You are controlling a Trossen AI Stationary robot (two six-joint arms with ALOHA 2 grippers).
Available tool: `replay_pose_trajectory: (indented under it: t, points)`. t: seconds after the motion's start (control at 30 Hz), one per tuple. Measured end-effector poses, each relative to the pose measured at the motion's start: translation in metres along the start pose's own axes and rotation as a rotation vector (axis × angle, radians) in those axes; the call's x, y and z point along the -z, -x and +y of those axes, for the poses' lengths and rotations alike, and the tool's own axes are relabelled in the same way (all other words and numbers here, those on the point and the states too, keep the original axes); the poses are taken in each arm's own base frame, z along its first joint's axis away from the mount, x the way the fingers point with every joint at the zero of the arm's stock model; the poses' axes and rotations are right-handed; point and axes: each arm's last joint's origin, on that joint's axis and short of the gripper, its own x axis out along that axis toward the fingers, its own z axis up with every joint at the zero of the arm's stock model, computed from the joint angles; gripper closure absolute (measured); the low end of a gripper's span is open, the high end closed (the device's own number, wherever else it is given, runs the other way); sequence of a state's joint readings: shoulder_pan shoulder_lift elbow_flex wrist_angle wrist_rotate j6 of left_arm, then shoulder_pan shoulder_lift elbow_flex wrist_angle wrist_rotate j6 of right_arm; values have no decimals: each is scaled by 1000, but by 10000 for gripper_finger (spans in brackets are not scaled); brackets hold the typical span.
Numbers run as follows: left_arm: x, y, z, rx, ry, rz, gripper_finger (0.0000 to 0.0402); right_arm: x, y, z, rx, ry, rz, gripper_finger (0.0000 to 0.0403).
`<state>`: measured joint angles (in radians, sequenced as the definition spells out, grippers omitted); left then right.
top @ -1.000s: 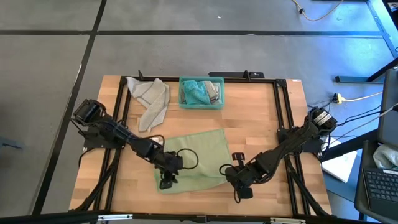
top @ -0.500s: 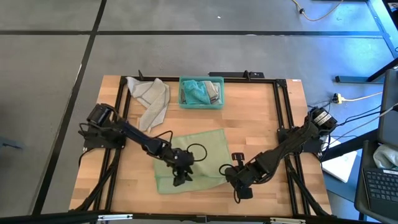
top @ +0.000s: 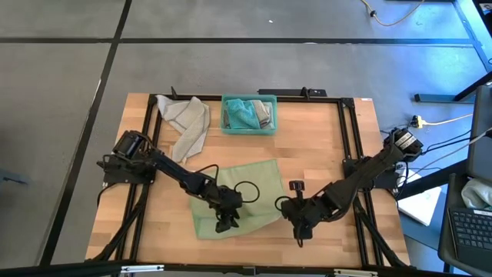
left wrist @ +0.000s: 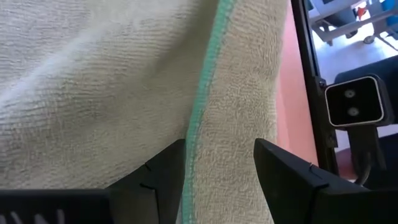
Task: Fold microfiber towels
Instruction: Fold the green towel
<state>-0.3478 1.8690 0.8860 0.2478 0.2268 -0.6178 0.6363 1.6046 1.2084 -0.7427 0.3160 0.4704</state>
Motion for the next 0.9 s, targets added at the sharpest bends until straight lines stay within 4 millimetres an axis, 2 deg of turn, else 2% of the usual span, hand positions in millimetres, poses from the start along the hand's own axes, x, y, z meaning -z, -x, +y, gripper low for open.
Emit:
replay_pose_trajectory:
  t: [0.23,0.43,0.9]
  points:
    - [-11,4,12,-23,23,-53,218,1,2,5,-62,64,11,395]
    - [-25,8,16,74,21,-101,218,1,2,4,-58,61,12,396]
    - [2,5,11,163,36,200,218,5,2,2,-21,25,52,395]
